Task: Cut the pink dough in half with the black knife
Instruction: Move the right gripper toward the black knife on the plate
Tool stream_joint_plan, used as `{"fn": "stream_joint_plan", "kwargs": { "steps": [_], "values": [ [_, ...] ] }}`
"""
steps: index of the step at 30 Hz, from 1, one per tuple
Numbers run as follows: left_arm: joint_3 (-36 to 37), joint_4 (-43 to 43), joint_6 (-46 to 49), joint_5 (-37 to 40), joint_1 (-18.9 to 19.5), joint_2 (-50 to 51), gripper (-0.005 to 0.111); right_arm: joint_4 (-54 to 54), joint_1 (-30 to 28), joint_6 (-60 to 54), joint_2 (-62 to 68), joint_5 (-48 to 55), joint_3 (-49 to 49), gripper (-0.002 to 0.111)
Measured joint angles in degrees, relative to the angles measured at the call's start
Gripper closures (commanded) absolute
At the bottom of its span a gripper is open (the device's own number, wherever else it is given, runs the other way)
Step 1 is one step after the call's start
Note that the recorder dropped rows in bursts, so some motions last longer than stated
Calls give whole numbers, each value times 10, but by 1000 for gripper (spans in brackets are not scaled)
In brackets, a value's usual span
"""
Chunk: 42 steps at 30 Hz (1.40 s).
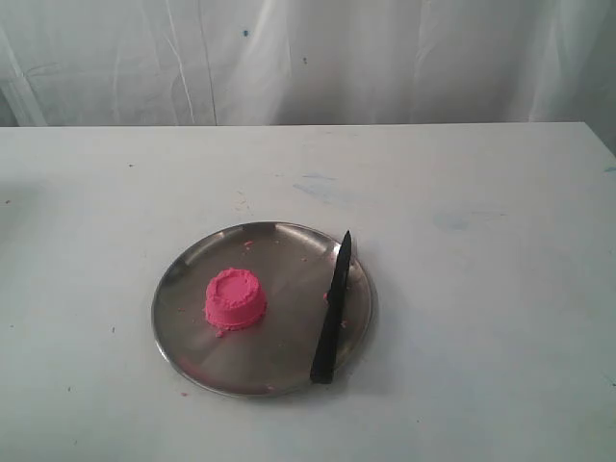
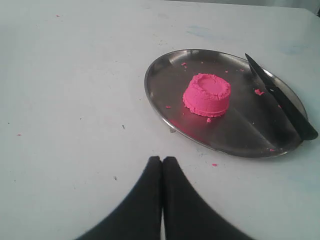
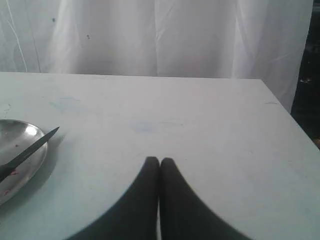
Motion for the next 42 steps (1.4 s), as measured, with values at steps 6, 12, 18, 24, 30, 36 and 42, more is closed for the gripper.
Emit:
{"fn": "stream_joint_plan", "kwargs": {
  "steps": [6,12,18,24,30,36,42],
  "values": [
    [0,0,0,0,0,0,105,0,0,0,0,-7,0,108],
    [0,0,0,0,0,0,105,0,0,19,0,-124,0,108],
    [0,0,0,0,0,0,105,0,0,206,0,-230,0,108],
    [0,0,0,0,0,0,105,-81,6,494,0,-242,0,108],
    [0,0,0,0,0,0,105,-542,79,974,19,-253,-49,108],
    [0,0,0,0,0,0,105,-842,125,1158,171,-332,-128,108],
    [0,0,0,0,0,0,105,-936,127,1169,326,-344,-193,108]
  ]
}}
